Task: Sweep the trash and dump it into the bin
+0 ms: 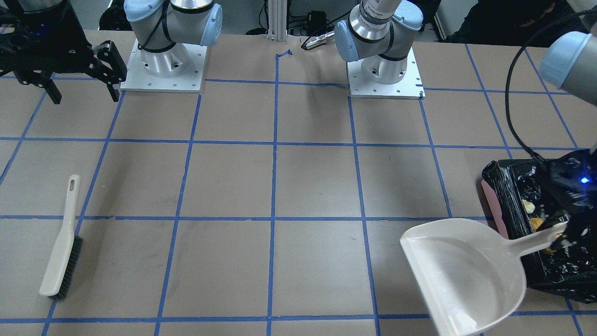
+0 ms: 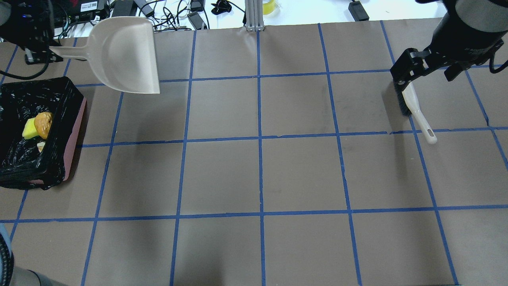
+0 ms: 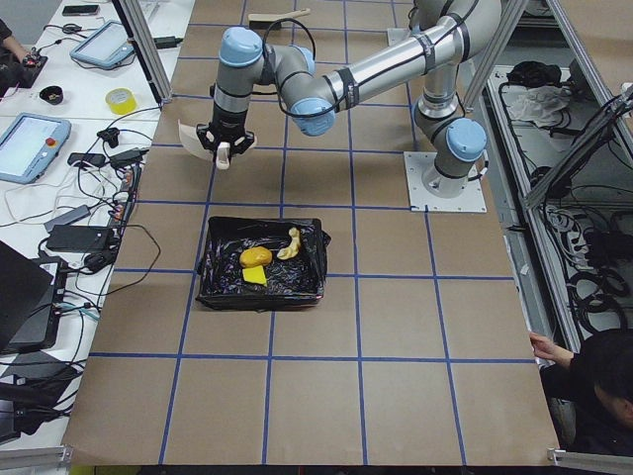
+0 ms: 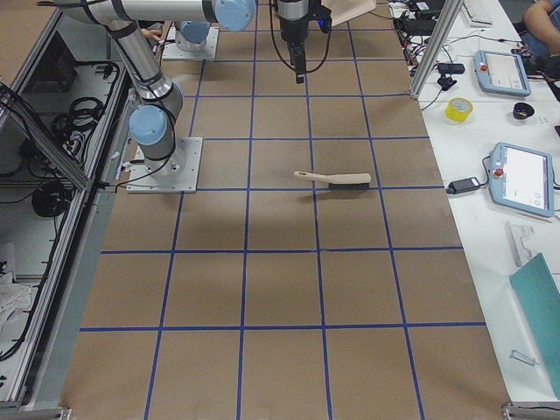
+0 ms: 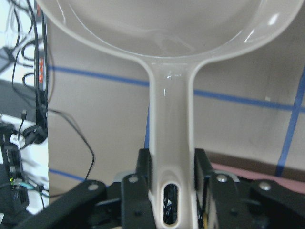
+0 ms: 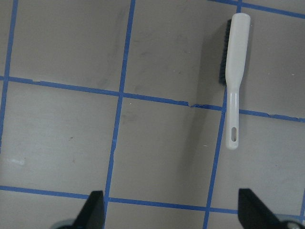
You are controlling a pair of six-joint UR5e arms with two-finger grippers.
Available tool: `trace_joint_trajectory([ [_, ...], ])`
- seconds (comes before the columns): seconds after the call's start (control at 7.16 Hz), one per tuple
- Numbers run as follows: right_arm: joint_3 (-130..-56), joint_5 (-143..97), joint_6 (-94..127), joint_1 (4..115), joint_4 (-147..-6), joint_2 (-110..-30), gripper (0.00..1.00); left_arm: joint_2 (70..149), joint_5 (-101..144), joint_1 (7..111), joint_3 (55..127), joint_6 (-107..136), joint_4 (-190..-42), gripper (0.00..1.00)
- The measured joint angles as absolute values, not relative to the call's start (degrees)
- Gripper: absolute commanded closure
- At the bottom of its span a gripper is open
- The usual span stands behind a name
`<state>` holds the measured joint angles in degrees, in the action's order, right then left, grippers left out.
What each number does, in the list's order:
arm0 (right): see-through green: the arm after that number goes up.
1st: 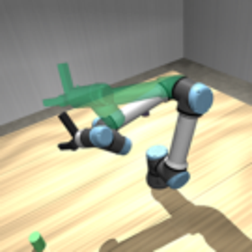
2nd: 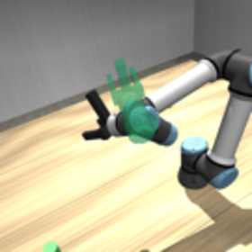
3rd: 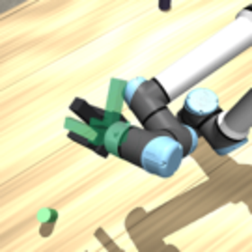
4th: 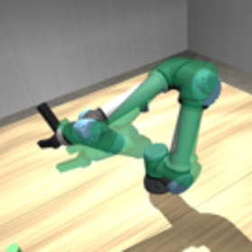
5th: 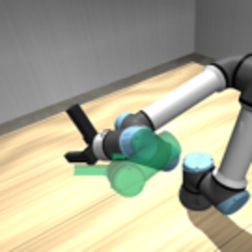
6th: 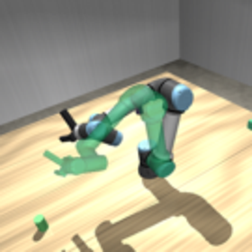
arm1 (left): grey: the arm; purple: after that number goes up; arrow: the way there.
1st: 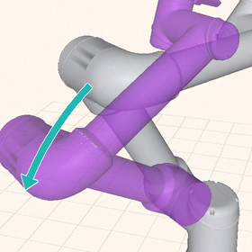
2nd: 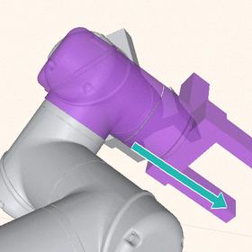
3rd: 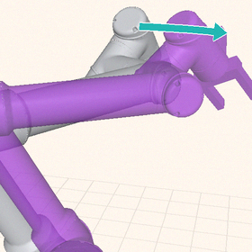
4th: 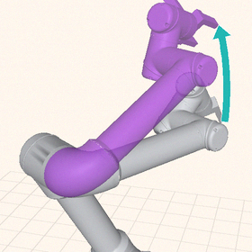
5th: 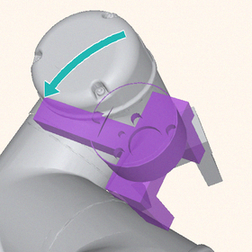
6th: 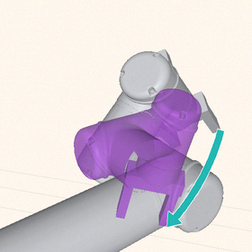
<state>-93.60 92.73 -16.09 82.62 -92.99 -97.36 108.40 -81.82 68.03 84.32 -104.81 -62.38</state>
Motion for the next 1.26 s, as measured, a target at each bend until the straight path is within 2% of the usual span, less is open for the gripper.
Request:
trace_joint_trajectory([
  [0.56, -93.82, 92.78, -16.08, 82.62, -92.93, -97.51, 0.0, 118.05, -77.73, 72.28, 84.2, -110.13, -65.01, 1.0],
  [1.12, -93.67, 93.37, -16.32, 82.62, -93.01, -97.64, 0.0, 120.6, -79.78, 73.13, 84.48, -113.87, -67.29, 0.98],
  [1.26, -93.59, 93.41, -16.34, 82.62, -93.01, -97.62, 0.0, 120.7, -79.69, 73.42, 84.62, -113.04, -67.31, 0.72],
])
